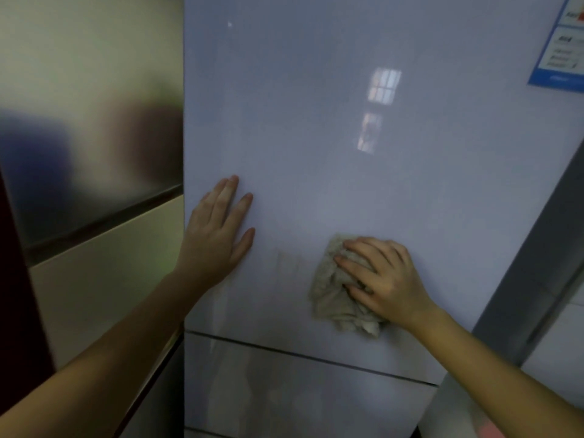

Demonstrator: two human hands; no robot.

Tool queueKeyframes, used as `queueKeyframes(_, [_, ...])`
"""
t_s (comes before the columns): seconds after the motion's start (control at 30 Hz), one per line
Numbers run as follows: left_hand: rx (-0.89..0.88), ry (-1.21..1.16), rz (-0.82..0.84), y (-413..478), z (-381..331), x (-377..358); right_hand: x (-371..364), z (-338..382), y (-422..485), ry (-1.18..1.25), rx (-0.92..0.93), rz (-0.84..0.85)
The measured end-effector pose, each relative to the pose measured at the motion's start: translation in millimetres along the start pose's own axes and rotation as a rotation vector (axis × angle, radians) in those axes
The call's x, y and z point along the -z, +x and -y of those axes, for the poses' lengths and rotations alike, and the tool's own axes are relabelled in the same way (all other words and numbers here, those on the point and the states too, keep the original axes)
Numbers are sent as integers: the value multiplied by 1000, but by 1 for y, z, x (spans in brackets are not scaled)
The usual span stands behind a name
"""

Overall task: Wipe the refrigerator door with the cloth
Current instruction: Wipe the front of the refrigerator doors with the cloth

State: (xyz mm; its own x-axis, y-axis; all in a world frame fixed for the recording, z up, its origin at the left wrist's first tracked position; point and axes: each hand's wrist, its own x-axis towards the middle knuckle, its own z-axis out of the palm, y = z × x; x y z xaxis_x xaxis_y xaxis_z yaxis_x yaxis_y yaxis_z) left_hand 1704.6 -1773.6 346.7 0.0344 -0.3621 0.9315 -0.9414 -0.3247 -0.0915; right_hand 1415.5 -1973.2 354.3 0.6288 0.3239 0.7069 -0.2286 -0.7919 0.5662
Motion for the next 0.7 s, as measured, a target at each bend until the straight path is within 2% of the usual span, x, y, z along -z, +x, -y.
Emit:
queueKeyframes(0.17, [28,-24,32,1,-3,3,24,-31,9,-77,-165,-72])
queueKeyframes(0.3, [23,-28,28,2,-5,5,9,-10,37,-18,-243,-107])
queueKeyframes(0.5, [133,-19,-45,-7,14,10,-24,38,27,66,-53,-25])
queueKeyframes(0.7, [177,8,-20,-45,28,2,-31,37,-20,57,78,75])
